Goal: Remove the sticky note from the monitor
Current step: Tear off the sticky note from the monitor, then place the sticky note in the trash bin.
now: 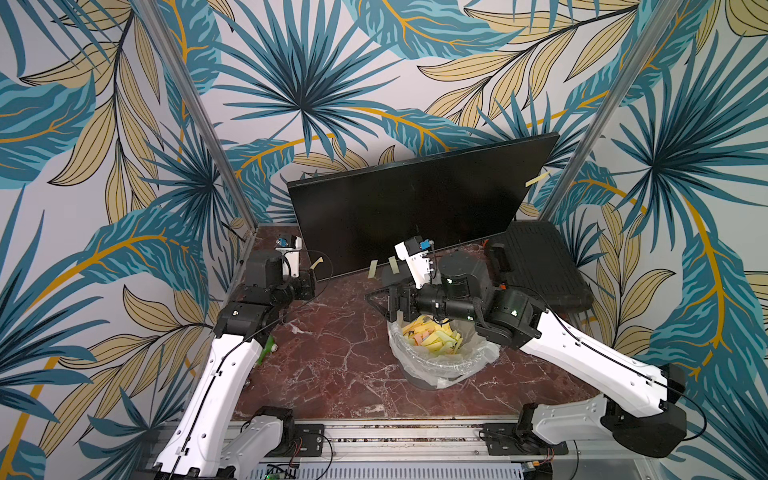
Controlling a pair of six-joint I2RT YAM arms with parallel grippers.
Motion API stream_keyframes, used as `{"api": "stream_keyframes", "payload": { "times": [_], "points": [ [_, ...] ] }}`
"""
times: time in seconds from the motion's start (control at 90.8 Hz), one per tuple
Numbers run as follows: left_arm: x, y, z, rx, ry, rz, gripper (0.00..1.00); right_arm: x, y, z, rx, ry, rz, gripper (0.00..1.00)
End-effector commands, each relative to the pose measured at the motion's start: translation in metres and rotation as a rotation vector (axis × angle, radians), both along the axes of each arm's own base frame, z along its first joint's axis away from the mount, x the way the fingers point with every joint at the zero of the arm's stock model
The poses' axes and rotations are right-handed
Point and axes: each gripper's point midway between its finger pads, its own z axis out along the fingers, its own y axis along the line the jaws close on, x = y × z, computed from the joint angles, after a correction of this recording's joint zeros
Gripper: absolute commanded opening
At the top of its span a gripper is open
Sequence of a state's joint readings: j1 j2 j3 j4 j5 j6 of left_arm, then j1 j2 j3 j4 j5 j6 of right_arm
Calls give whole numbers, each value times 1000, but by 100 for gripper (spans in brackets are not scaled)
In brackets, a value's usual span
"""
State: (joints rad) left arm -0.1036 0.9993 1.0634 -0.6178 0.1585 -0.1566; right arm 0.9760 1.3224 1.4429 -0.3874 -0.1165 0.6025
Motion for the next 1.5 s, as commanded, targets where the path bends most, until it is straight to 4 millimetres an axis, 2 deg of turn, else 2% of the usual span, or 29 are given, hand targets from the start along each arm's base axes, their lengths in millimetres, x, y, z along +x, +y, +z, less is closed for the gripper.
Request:
{"api": "stream_keyframes", "payload": {
  "times": [0.0, 0.187, 0.286, 0.551, 0.76, 0.969, 1.201, 1.487],
  "points": [
    [-5, 0, -1, -14, -4, -5, 2, -2, -5, 4, 6, -17, -11, 89],
    [-11, -3, -2, -28, 6, -21, 0, -2, -7, 4, 2, -20, -17, 89],
    [-19, -5, 3, -46, 2, -29, 0, -2, -9, 4, -1, -23, -21, 89],
    [-51, -15, 15, -134, 7, -63, 0, 0, -16, -3, -25, -29, -46, 89],
    [-74, -24, 34, -189, -3, -107, 0, 0, -19, -9, -47, -29, -58, 89],
    [-90, -42, 56, -227, -38, -164, 0, 1, -25, -12, -61, -34, -78, 89],
    [-95, -61, 75, -266, -69, -215, 0, 2, -30, -16, -72, -31, -94, 89],
    [-95, -107, 83, -269, -84, -310, 0, 1, -50, -22, -111, -41, -149, 90]
  ]
}}
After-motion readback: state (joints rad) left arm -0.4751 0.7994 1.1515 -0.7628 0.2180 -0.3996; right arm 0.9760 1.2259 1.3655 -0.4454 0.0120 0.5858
